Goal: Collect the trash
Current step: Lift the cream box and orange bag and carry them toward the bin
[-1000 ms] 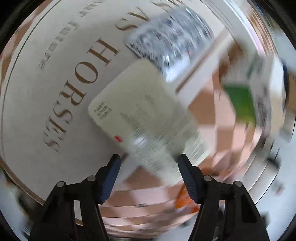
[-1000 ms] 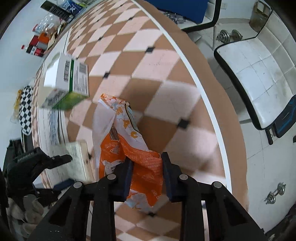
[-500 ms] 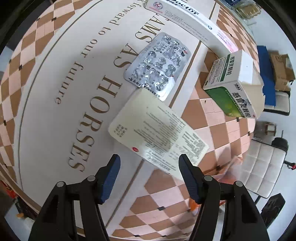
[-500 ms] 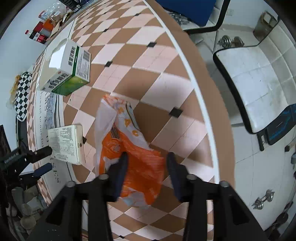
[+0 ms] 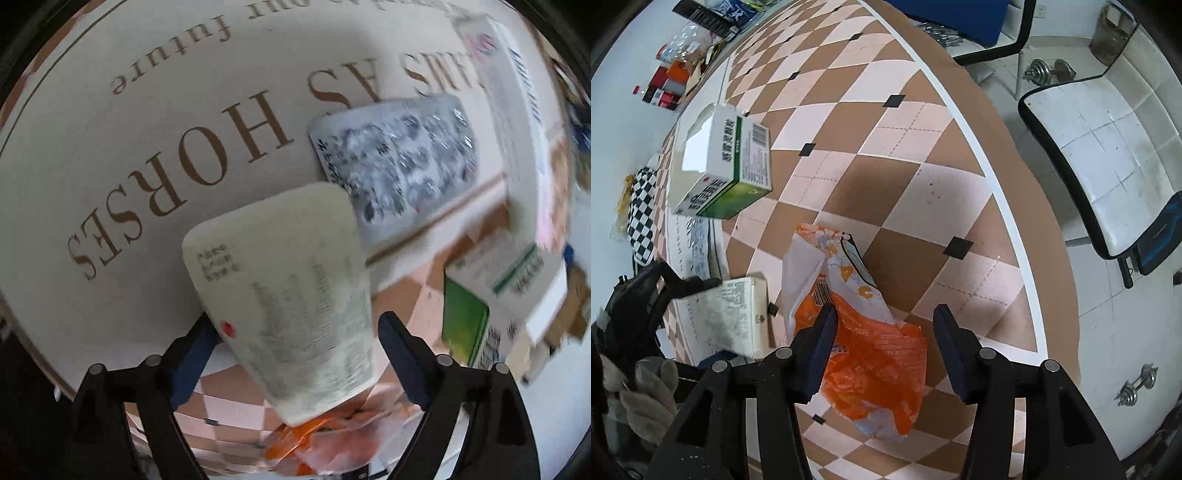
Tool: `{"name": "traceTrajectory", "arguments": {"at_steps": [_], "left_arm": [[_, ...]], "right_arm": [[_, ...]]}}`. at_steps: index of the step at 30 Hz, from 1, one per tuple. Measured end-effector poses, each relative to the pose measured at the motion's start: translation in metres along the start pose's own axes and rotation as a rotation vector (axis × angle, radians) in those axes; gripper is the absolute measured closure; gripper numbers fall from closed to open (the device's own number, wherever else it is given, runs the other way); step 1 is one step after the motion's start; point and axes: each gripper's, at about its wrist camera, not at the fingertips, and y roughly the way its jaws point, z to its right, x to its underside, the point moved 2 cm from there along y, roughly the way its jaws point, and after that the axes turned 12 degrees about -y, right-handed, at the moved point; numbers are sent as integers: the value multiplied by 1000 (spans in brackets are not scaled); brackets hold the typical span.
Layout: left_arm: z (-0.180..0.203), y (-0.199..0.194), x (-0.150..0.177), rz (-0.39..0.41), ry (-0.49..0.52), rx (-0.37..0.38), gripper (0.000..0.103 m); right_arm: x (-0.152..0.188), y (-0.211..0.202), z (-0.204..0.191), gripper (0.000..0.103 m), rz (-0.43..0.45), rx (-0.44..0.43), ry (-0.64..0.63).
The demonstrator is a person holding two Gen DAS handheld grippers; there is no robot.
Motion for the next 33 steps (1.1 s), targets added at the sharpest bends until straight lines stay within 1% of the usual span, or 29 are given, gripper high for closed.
{"name": "traceTrajectory", "arguments": {"at_steps": [1,2,4,6,7,8,9,11,12,13,14,16,17,18,20,24,26,27,29,30,31,33], "left_arm": [[4,3,-1,5,-4,-19,9],[8,8,3,16,2,-48,7],[25,18,17,44,19,-90,8],[33,17,26,79,69,-120,8],[38,17,35,99,91,-128,14],[36,13,38,120,106,-136,19],[40,20,50,127,121,-126,20],[40,17,58,134,194,-117,21],[38,24,69,137,214,-113,21],[37,20,72,140,247,-106,21],[35,16,75,137,270,-85,21],[37,8,80,153,349,-71,21],[32,0,82,161,390,-51,21],[33,-7,77,173,412,-47,21],[27,-25,87,202,506,-14,21],[8,-56,111,272,648,16,21],[-8,-76,125,310,745,35,21],[-19,-85,132,333,787,33,21],[-44,-102,139,357,860,42,21],[-58,-108,143,376,897,43,21],[-66,-92,142,384,919,39,21],[-86,-91,144,397,968,40,21]], "right_arm": [[-1,2,0,47,-2,4,0],[-2,5,-1,47,-3,11,-1],[-4,10,-3,47,-14,34,-9],[-4,13,-5,49,-16,57,-20],[-3,12,-5,52,-9,67,-30],[-3,12,-7,61,-2,75,-46],[-2,11,-8,62,2,73,-55],[0,11,-9,66,5,76,-69],[1,10,-9,67,9,70,-72],[2,9,-10,71,13,65,-73],[4,7,-9,78,19,60,-76],[8,1,-6,85,38,40,-75],[10,-2,-5,86,43,34,-75],[13,-6,-4,86,50,24,-72],[19,-14,-2,87,74,-5,-59],[39,-34,-1,88,113,-40,-51],[51,-45,-4,89,131,-56,-50],[59,-50,-7,89,138,-65,-53],[78,-61,-14,89,153,-87,-57],[87,-64,-19,89,157,-90,-62],[97,-68,-23,89,163,-97,-66],[126,-75,-36,89,172,-110,-79]]}}
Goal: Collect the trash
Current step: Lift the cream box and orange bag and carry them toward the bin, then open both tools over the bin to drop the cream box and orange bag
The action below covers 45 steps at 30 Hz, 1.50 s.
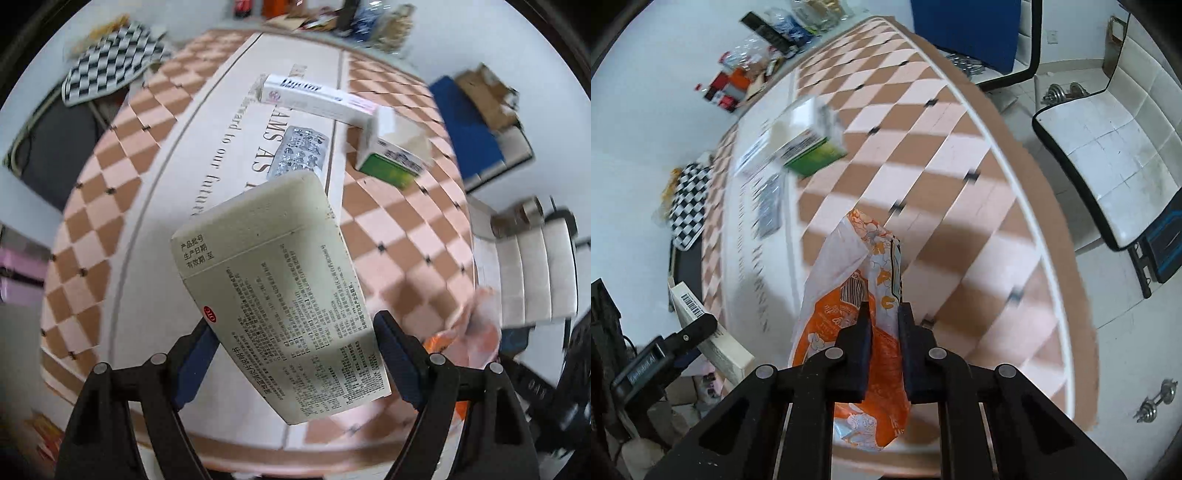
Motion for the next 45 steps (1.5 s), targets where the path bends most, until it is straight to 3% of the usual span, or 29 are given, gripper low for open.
{"name": "traceTrajectory", "arguments": {"at_steps": [3,7,13,19,23,27,31,36,39,43,45], "left_arm": [[-22,-7,23,32,58,31,21],[-71,-40,78,52,121,65,21],[-140,-47,152,2,176,46,21],[-211,16,225,-201,140,20,21],[-241,101,264,-345,125,14,21],[-257,193,284,-426,128,-1,21],[-260,268,289,-451,126,-8,20],[-257,330,287,-446,116,-13,18],[-255,355,287,-458,102,-3,7],[-260,358,285,-427,94,-25,7],[-266,352,285,-377,109,-58,7]], "right_arm": [[41,-12,-25,89,11,-15,-20],[115,-23,-61,89,14,-23,-41],[242,-17,-88,90,-18,-33,8],[354,47,-75,90,-154,-3,103],[404,108,-47,90,-231,39,148],[428,178,-11,90,-268,52,187],[428,247,15,90,-282,79,169],[425,328,35,89,-294,84,141],[419,367,41,89,-313,68,129],[422,408,45,71,-359,40,127],[423,415,46,36,-366,58,110]]}}
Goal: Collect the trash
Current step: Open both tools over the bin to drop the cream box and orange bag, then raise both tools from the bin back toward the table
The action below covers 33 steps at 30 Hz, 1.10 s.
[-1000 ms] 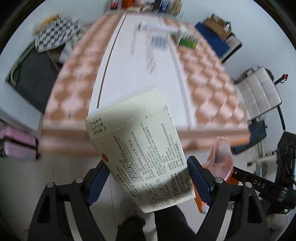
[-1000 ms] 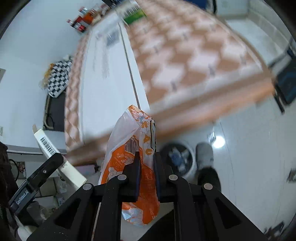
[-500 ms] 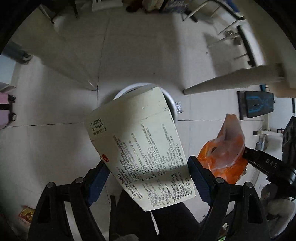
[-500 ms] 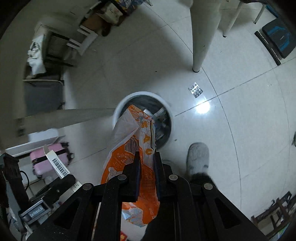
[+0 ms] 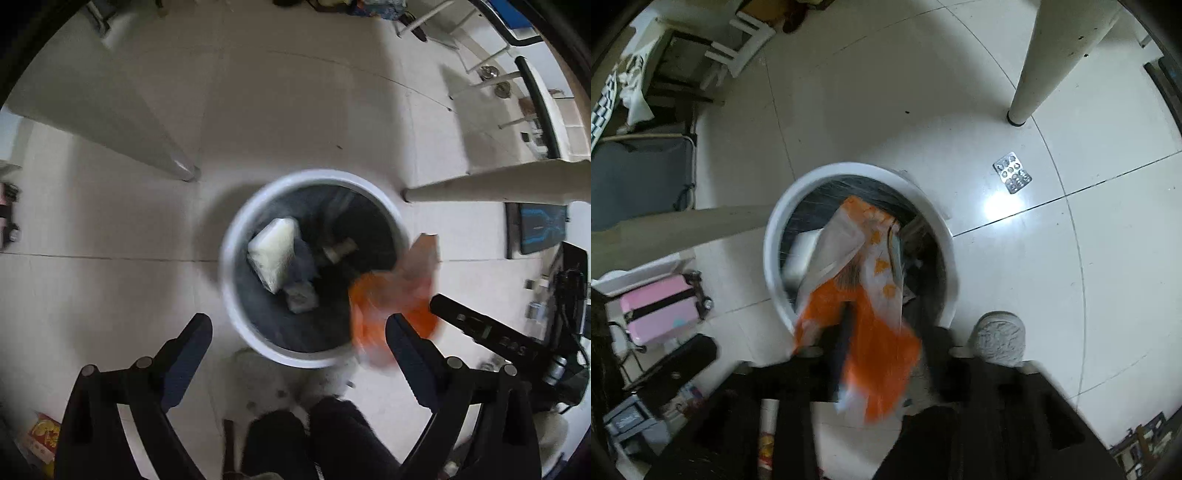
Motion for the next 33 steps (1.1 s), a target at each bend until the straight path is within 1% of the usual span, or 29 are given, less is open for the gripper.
{"name": "traceTrajectory", "arguments": {"at_steps": [1,2,3,6,8,10,12,17,19,23,27,29,30,33], "left_arm": [[-1,-5,4,28,3,-33,7],[-2,-9,8,49,12,-63,7],[-4,-12,11,70,18,-86,7],[-7,-25,22,112,26,-141,7],[-6,-36,31,123,32,-170,7],[-7,-46,36,130,26,-174,7],[-9,-58,41,137,19,-174,7],[-8,-97,60,149,15,-173,7],[-4,-109,65,152,20,-173,7],[4,-149,80,164,32,-160,7],[7,-190,94,174,36,-146,7],[8,-218,102,180,40,-142,7],[9,-225,104,185,43,-137,7],[11,-263,113,213,54,-129,7]], "right_arm": [[0,2,-1,29,1,12,-10],[1,1,-4,15,2,39,-34],[3,0,-6,5,-1,65,-56],[13,-10,-21,5,-6,162,-154],[19,-21,-28,5,-4,211,-201],[25,-33,-39,5,0,246,-245],[31,-46,-45,4,4,271,-256],[47,-87,-63,4,15,293,-269],[53,-107,-72,4,21,303,-272],[68,-152,-91,4,37,310,-286],[85,-202,-112,4,50,312,-293],[95,-227,-124,4,58,316,-300],[100,-245,-132,4,65,317,-303],[113,-289,-153,4,90,314,-305]]}}
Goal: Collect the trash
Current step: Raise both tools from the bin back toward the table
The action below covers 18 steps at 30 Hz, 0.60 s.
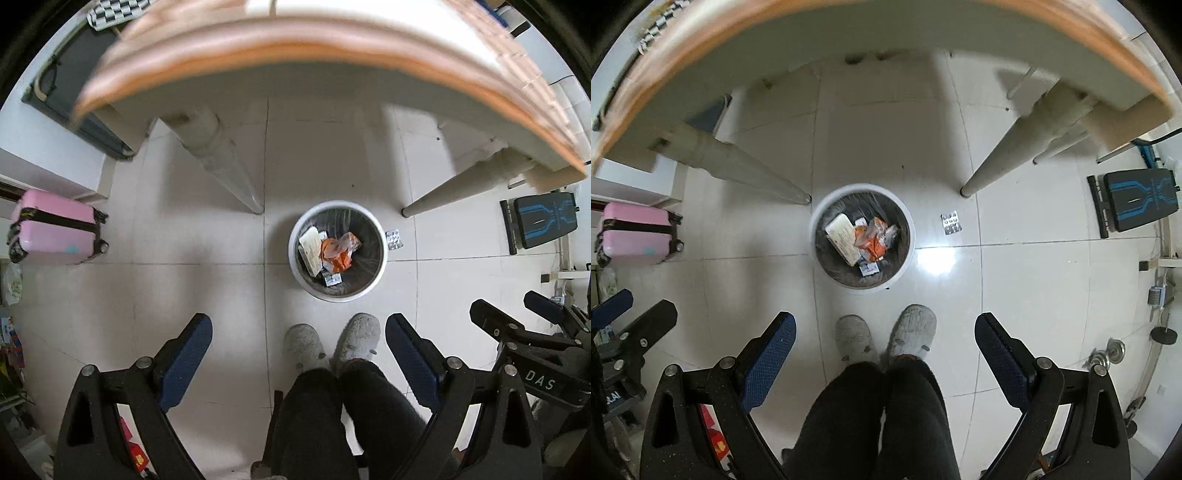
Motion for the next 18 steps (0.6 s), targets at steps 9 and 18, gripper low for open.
{"name": "traceTrajectory", "arguments": {"at_steps": [9,18], "left_arm": [[4,-90,-39,127,-29,-29,7],[42,-120,-176,221,-180,-64,7]], "right_arm": [[-22,-111,-2,4,79,-104,58],[-181,-191,82,4,173,-120,116]]}}
